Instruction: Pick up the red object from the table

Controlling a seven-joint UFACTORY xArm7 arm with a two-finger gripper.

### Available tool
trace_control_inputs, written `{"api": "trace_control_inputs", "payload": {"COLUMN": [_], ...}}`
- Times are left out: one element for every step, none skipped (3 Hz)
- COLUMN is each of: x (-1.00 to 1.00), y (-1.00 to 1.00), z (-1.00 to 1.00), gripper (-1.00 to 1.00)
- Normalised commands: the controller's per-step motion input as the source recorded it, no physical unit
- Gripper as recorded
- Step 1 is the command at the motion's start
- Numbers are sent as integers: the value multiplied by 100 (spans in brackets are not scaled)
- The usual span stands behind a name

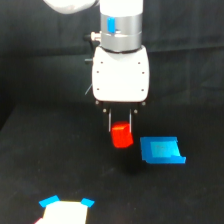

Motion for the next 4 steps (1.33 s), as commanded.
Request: {"api": "trace_control_inputs", "payload": {"x": [-17, 1, 25, -39], "y": [28, 42, -7, -63], "z": [6, 100, 100, 16], "gripper": [-100, -35, -100, -100]}}
